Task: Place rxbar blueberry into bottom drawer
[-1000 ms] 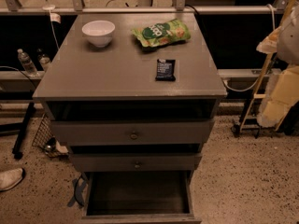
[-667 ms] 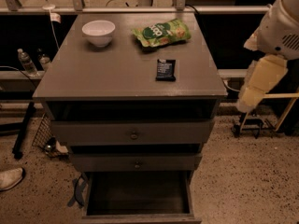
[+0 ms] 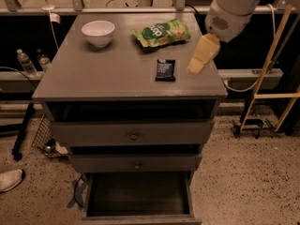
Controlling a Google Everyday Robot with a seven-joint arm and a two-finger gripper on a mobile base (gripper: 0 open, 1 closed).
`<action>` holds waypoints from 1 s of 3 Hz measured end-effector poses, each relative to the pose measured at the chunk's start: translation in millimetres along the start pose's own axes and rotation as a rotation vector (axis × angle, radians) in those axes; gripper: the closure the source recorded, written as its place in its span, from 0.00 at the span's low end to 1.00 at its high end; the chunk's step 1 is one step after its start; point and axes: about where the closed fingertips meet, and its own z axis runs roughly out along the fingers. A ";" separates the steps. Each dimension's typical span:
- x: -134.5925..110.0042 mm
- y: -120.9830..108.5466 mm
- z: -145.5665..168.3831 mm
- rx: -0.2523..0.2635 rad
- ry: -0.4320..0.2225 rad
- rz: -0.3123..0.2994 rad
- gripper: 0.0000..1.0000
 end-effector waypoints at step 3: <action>-41.2 -36.9 49.1 0.082 0.074 0.319 0.00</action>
Offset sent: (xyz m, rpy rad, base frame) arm 0.0322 -0.0012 -0.0146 -0.0374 0.0138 -0.1555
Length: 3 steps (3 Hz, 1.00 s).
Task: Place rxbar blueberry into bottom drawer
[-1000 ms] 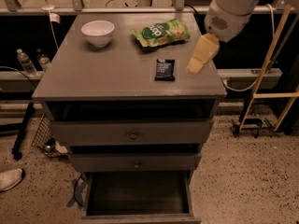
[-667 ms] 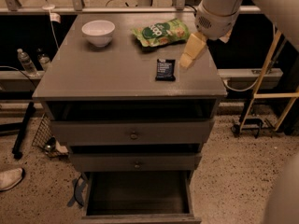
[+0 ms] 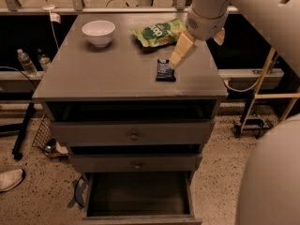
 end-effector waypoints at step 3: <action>-37.5 35.7 35.1 0.121 0.076 0.372 0.00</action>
Offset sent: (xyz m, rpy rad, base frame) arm 0.0164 0.0562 -0.0384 -0.0754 -0.0142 -0.5631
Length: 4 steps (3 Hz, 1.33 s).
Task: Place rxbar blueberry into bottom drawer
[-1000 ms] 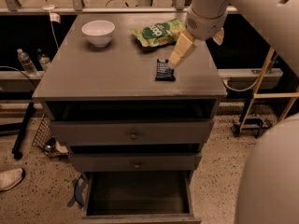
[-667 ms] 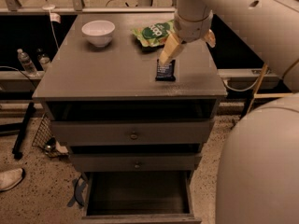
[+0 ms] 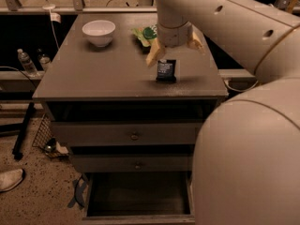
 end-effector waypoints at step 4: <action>-13.9 47.4 41.9 -0.195 0.150 0.133 0.00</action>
Offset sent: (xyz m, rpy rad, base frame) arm 0.0062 0.0469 -0.0316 0.1939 0.1615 -0.1029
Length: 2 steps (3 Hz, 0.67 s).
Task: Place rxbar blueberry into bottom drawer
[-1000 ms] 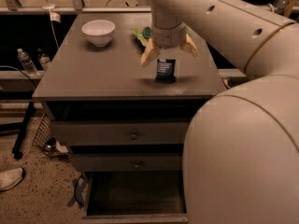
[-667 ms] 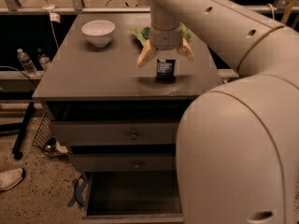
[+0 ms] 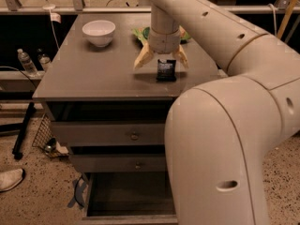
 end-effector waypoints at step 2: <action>-3.9 -17.2 13.7 -0.025 0.023 0.058 0.18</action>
Offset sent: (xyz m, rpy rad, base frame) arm -0.0033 -0.0321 -0.0117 0.0191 0.0679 -0.0822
